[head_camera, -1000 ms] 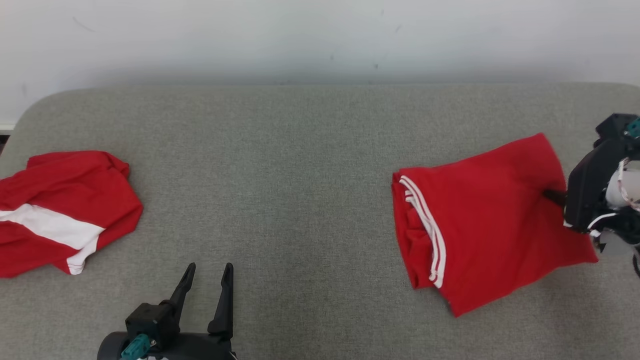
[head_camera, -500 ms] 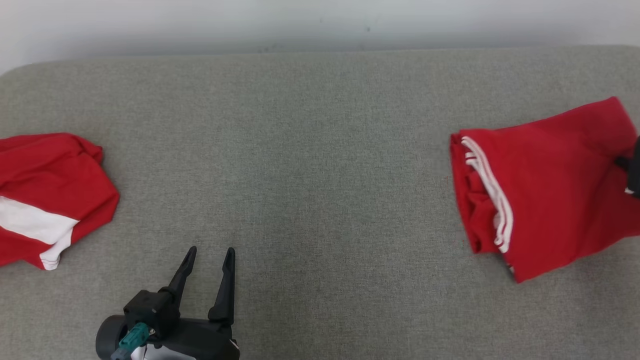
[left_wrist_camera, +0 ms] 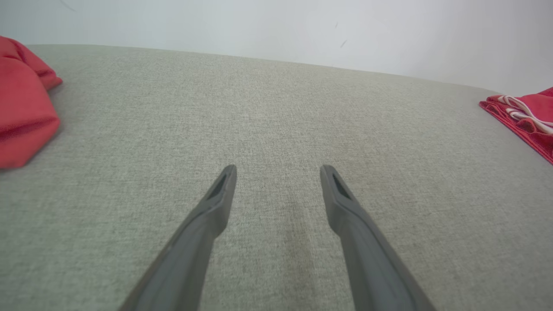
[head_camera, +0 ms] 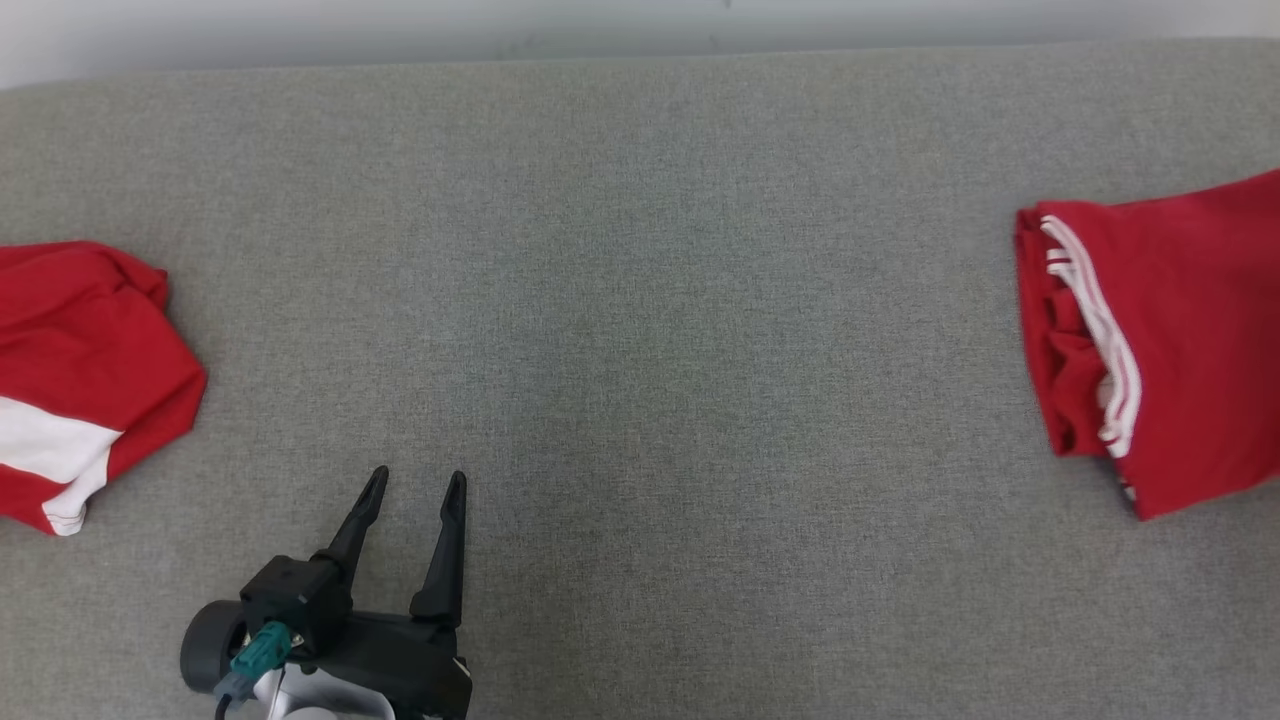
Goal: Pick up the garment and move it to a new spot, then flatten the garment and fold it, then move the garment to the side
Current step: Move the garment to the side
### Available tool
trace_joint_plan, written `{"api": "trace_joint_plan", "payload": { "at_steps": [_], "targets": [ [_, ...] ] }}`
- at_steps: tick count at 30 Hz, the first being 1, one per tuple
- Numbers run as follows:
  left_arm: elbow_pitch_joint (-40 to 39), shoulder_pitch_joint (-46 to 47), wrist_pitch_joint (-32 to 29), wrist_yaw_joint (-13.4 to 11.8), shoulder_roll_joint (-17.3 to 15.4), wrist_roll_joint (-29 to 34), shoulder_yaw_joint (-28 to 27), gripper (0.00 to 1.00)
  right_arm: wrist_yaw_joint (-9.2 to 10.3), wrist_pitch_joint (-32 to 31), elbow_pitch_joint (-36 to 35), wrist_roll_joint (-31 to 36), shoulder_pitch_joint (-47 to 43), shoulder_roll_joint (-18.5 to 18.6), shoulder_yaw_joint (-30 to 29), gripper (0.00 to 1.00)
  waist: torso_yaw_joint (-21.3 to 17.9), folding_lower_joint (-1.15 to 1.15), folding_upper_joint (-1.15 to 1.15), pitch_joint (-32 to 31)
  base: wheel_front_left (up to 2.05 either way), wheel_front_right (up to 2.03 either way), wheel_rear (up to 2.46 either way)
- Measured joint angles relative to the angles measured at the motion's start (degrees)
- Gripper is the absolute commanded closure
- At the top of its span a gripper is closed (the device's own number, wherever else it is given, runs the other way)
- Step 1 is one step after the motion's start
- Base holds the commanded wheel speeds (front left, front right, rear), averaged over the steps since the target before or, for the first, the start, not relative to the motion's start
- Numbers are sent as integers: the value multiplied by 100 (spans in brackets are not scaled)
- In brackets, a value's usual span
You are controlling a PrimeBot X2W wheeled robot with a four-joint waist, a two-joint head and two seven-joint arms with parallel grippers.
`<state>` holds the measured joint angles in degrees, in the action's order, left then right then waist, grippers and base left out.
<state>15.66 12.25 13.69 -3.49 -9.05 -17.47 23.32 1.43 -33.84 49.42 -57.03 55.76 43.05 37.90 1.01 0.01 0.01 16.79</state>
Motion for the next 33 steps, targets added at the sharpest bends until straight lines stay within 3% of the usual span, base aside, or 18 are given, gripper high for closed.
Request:
{"api": "trace_joint_plan", "payload": {
  "at_steps": [23,24,25,33],
  "targets": [
    [-86,41,-57,-1,-20,116,13,0,110,463,687,686,236,137,347,100,139,-1,-1,298,0,0,0],
    [-86,45,-57,-1,-21,116,12,0,116,464,731,720,237,140,371,78,144,-1,-1,301,0,0,0],
    [-85,54,-58,-1,-21,116,12,0,126,472,764,772,237,138,403,0,147,-1,0,302,0,0,0],
    [13,95,-57,-4,-21,103,-42,0,183,566,967,984,472,70,565,0,110,-1,0,199,0,0,0]
  ]
}}
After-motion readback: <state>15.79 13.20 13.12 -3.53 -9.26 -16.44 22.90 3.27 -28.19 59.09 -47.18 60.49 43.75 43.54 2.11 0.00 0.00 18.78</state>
